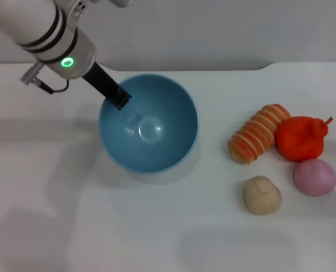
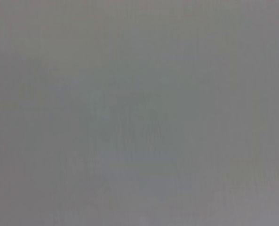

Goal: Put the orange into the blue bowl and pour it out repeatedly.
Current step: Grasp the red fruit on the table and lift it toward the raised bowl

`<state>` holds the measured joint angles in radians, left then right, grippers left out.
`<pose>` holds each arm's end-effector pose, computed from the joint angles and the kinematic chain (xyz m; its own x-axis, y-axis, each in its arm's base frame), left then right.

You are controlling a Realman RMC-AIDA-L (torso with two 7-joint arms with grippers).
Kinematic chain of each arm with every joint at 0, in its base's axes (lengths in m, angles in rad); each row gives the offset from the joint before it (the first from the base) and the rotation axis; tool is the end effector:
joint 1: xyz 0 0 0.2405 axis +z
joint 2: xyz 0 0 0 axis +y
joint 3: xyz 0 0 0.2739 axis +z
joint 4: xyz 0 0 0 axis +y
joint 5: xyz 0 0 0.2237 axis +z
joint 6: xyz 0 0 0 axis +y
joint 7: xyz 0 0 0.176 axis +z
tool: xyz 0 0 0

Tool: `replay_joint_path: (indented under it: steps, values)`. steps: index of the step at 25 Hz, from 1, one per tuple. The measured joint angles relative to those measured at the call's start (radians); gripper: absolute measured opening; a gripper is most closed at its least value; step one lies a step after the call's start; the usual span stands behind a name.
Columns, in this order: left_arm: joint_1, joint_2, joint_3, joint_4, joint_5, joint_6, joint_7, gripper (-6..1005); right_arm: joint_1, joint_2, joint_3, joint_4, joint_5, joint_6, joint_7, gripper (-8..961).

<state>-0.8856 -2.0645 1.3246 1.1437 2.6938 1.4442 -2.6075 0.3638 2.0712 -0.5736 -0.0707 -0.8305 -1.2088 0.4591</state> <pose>-0.1454 0.4502 -0.0360 0.7781 0.5997 -0.1869 0.4384 -0.7315 -0.5222 0.4103 0.3415 0.0146 0.5938 0.0050 -0.8046 -0.8046 0.0022 -0.5938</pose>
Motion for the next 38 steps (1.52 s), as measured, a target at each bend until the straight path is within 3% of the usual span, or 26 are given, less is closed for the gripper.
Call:
replay_joint_path:
  steps: [3,8,12,16,21,26,29,33,38]
  values:
    - [-0.020,-0.004,0.008,-0.004,0.017,0.019,-0.023,0,0.010,-0.001,-0.007,-0.002,-0.009,0.017,0.001,715]
    - [-0.031,-0.009,0.117,-0.013,0.065,-0.004,-0.126,-1,0.029,-0.004,-0.072,-0.029,-0.014,0.033,0.034,715]
    - [-0.042,-0.009,0.119,-0.029,0.093,-0.003,-0.185,0,0.014,-0.003,-0.175,-0.182,-0.059,0.116,0.239,715]
    - [-0.057,-0.009,0.106,-0.051,0.137,0.041,-0.211,0,-0.007,-0.002,-0.206,-0.415,-0.275,0.226,0.505,715]
    - [-0.050,-0.009,0.081,-0.065,0.136,0.031,-0.208,0,0.010,-0.005,-0.203,-0.684,-0.754,0.277,1.013,715]
    - [-0.038,-0.005,0.072,-0.105,0.135,-0.010,-0.203,-1,0.028,-0.008,-0.163,-0.976,-1.212,0.140,1.496,715]
    - [-0.034,-0.004,0.076,-0.113,0.137,-0.023,-0.195,-1,0.085,-0.029,-0.082,-1.057,-1.433,-0.031,1.696,712]
    - [-0.035,-0.003,0.070,-0.113,0.141,-0.043,-0.194,-1,0.156,-0.066,-0.006,-1.055,-1.572,-0.198,1.792,709]
    - [-0.045,-0.002,0.066,-0.112,0.143,-0.074,-0.184,-1,0.171,-0.072,-0.005,-1.036,-1.614,-0.262,1.812,704]
